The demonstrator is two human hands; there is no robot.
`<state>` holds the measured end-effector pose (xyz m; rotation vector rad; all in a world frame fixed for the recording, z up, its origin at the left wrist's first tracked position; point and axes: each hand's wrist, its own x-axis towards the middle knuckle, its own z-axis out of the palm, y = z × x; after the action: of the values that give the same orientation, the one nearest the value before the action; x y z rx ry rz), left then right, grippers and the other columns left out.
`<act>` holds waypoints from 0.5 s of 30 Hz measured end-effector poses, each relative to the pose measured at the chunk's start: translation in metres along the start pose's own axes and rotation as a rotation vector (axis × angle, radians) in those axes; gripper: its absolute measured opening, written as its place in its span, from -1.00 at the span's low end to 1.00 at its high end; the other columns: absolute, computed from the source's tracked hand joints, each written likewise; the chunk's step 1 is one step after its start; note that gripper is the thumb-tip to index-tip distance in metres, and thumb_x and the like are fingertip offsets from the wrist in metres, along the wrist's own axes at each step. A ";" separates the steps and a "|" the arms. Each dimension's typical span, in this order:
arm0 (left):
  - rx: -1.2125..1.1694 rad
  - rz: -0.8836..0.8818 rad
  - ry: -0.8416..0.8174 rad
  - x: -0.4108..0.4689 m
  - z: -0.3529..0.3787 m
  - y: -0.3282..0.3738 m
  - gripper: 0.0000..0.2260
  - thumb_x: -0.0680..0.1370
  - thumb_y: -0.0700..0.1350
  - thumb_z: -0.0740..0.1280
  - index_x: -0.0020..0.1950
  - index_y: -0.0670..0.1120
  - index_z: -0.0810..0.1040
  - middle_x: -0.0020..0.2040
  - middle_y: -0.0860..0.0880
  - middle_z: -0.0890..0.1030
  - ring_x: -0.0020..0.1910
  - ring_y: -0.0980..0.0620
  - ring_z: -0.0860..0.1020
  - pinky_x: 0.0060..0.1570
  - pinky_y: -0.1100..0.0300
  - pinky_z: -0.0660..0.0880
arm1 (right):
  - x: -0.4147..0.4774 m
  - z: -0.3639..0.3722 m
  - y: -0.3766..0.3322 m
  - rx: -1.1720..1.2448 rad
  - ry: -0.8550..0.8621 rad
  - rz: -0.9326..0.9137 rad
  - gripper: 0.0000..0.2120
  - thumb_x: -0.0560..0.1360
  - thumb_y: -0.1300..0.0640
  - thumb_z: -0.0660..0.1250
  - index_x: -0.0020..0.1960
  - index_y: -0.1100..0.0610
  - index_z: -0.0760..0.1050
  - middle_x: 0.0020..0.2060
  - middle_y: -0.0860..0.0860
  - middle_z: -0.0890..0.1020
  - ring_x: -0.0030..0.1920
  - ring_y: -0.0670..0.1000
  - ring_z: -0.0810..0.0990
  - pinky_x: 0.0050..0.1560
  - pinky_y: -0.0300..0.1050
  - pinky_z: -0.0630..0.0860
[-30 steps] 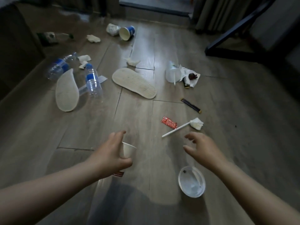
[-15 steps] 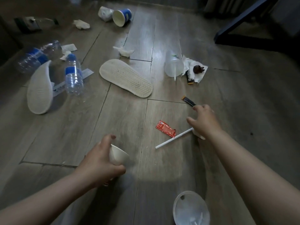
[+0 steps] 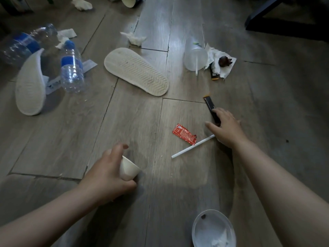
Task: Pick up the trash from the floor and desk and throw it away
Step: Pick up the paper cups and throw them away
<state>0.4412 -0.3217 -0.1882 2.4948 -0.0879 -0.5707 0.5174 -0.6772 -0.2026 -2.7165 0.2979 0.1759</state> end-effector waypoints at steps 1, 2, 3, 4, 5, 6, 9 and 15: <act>0.007 0.007 0.001 0.000 0.000 0.000 -0.16 0.11 0.16 0.43 0.33 0.23 0.14 0.10 0.06 0.34 -0.03 0.05 0.45 -0.20 0.20 0.45 | -0.006 -0.001 0.002 0.034 0.006 -0.033 -0.48 0.55 -0.08 0.25 0.45 0.08 0.32 0.44 0.02 0.35 0.45 0.06 0.27 0.40 0.27 0.21; 0.011 0.014 0.002 0.000 0.001 0.001 -0.15 0.12 0.15 0.44 0.34 0.22 0.14 0.10 0.06 0.34 -0.02 0.05 0.44 -0.18 0.19 0.43 | -0.013 -0.001 0.004 0.066 0.007 -0.058 -0.53 0.56 -0.05 0.24 0.42 0.08 0.36 0.42 0.02 0.39 0.42 0.04 0.31 0.40 0.24 0.23; 0.013 0.017 0.005 0.001 0.001 0.001 -0.15 0.13 0.14 0.45 0.35 0.21 0.14 0.10 0.06 0.34 -0.02 0.04 0.44 -0.18 0.19 0.41 | -0.020 -0.001 0.006 0.089 0.002 -0.081 -0.57 0.58 -0.02 0.23 0.40 0.07 0.39 0.40 0.01 0.42 0.40 0.03 0.35 0.41 0.20 0.25; 0.015 0.019 0.008 0.000 0.001 0.001 -0.15 0.14 0.13 0.46 0.35 0.20 0.15 0.10 0.06 0.34 -0.01 0.04 0.44 -0.18 0.19 0.40 | -0.027 -0.002 0.009 0.105 -0.006 -0.102 -0.61 0.58 0.00 0.23 0.38 0.07 0.42 0.38 0.00 0.44 0.38 0.01 0.38 0.41 0.13 0.28; 0.019 0.019 0.009 0.000 0.001 0.002 -0.15 0.15 0.12 0.47 0.36 0.20 0.14 0.11 0.06 0.34 -0.01 0.04 0.43 -0.18 0.19 0.38 | -0.035 -0.003 0.012 0.116 -0.013 -0.121 -0.63 0.59 0.02 0.22 0.37 0.07 0.44 0.37 -0.01 0.46 0.36 -0.01 0.40 0.39 0.01 0.30; 0.024 0.020 0.010 -0.001 0.001 0.003 -0.15 0.17 0.10 0.48 0.37 0.19 0.14 0.12 0.06 0.33 0.00 0.04 0.42 -0.18 0.18 0.38 | -0.044 -0.004 0.014 0.121 -0.023 -0.133 -0.65 0.59 0.04 0.23 0.35 0.07 0.46 0.35 -0.01 0.48 0.35 -0.03 0.41 0.34 -0.11 0.30; 0.047 0.037 0.021 -0.004 0.001 0.007 -0.16 0.22 0.06 0.51 0.39 0.17 0.14 0.11 0.07 0.29 0.03 0.04 0.38 -0.14 0.16 0.36 | -0.077 -0.008 0.015 0.103 -0.052 -0.141 -0.67 0.59 0.08 0.25 0.34 0.07 0.48 0.32 -0.02 0.51 0.29 -0.10 0.42 0.24 -0.24 0.26; 0.051 0.068 0.010 -0.014 0.001 0.007 -0.16 0.26 0.04 0.51 0.43 0.13 0.14 0.22 0.01 0.33 0.05 0.03 0.36 -0.14 0.14 0.39 | -0.174 0.000 0.000 0.167 -0.145 -0.184 -0.68 0.56 0.06 0.29 0.31 -0.05 0.46 0.24 -0.15 0.52 0.21 -0.25 0.42 0.18 -0.41 0.29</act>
<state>0.4281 -0.3251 -0.1796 2.5329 -0.1848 -0.5335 0.3487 -0.6453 -0.1740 -2.5322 0.0189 0.2810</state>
